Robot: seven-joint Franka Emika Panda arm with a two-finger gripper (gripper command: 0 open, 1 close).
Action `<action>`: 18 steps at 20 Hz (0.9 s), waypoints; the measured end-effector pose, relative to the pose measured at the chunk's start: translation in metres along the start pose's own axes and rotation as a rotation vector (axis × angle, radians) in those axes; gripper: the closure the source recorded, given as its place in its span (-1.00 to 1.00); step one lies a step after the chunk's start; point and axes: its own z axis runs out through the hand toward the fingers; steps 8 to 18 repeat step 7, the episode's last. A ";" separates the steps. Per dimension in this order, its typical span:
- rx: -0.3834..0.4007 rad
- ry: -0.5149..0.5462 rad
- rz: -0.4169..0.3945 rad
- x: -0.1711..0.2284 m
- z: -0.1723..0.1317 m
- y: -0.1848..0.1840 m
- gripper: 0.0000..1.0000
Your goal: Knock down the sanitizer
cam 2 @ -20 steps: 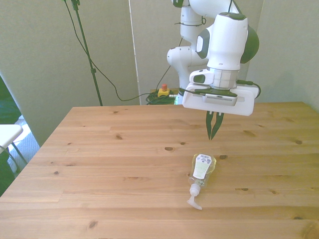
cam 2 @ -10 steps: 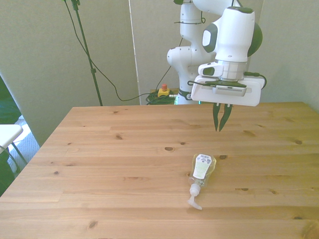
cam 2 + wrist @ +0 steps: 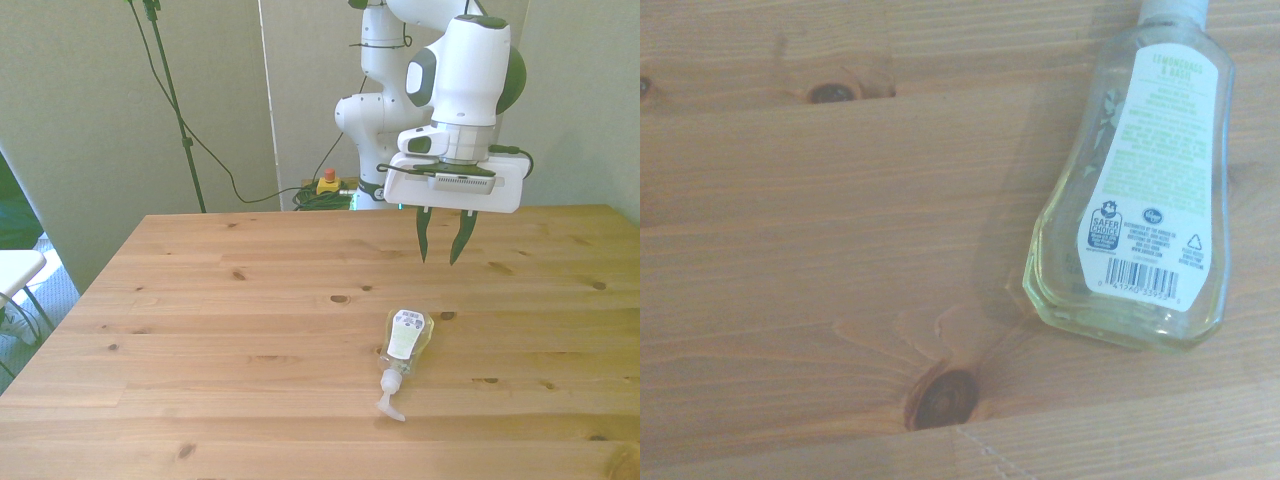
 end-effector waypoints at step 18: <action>-0.010 -0.007 -0.014 -0.003 0.004 0.002 -1.00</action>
